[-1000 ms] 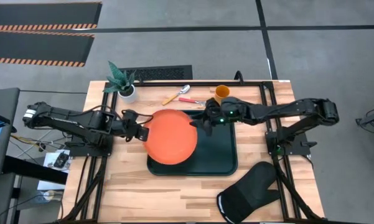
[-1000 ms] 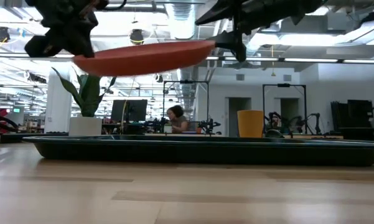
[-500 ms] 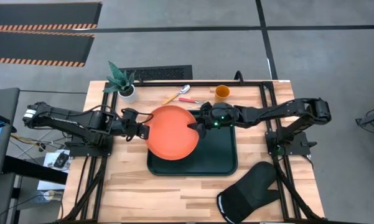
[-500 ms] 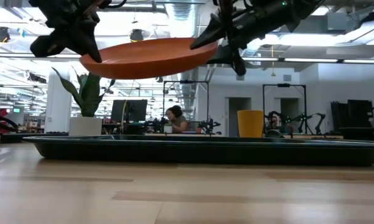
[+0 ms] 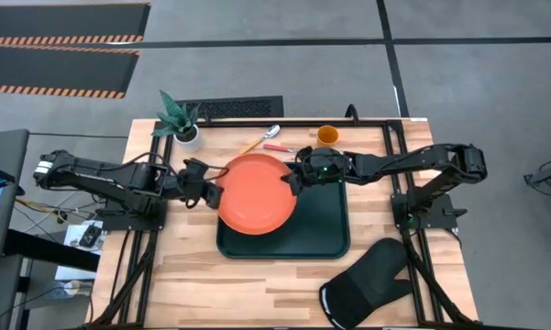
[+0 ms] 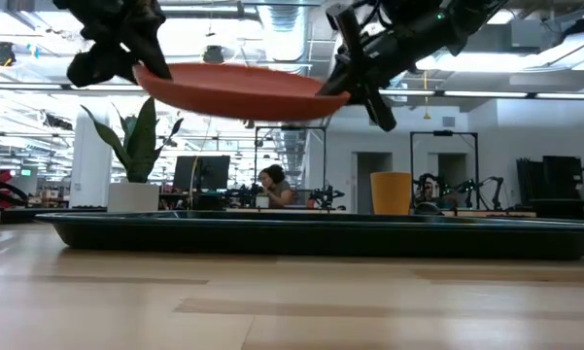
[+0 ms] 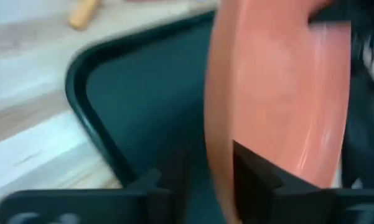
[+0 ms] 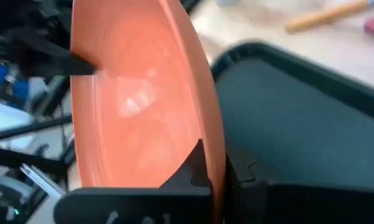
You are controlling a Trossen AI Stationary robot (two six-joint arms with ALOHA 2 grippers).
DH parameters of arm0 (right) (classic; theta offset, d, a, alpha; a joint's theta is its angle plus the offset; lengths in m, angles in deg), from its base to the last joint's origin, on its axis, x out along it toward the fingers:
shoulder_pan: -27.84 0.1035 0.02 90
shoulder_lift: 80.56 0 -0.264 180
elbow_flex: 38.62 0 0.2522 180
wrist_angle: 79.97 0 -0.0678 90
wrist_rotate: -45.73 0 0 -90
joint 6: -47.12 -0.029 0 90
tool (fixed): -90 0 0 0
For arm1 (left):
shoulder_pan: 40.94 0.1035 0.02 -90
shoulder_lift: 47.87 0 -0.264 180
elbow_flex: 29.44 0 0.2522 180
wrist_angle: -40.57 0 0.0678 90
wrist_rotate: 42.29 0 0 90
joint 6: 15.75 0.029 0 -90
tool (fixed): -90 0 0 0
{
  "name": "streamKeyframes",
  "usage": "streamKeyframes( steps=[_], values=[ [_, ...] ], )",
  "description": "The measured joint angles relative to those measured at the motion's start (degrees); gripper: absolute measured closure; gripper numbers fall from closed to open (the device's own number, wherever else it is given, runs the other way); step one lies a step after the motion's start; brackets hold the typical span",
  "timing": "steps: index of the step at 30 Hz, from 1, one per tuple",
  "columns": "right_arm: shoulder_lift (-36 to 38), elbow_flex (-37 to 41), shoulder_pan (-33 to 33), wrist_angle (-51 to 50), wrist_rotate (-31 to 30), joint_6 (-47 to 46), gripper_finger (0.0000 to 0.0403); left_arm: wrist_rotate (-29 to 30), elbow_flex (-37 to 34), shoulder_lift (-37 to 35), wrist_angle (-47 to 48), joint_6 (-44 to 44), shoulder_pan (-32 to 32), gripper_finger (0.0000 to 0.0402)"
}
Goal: Pick and place plate/cup/fork/spoon on tray
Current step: Put the orange plate on the bottom left of the black tray
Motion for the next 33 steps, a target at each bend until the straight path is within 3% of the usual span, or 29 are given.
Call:
streamKeyframes(
  steps=[6, 10, 21, 33],
  values=[
    [-0.5, 0.1, -2.6, -7.2, 3.7, 0.4, 0.039, -6.0, 0.0, 0.0, 1.0, 5.4, 0.0, 0.0189],
    [-3.0, 0.1, -2.4, -7.3, 6.5, 0.2, 0.039, -5.8, 0.0, 0.0, 1.3, 5.6, 0.0, 0.0151],
    [-13.6, 0.1, -0.6, 2.5, 11.3, -4.7, 0.039, 0.1, -0.1, -2.8, 1.6, 4.5, 0.0, 0.0152],
    [-19.4, -3.9, 0.5, 2.9, 13.9, -5.5, 0.039, 3.2, -0.1, -3.2, 1.5, 4.5, 0.0, 0.0154]
  ],
)
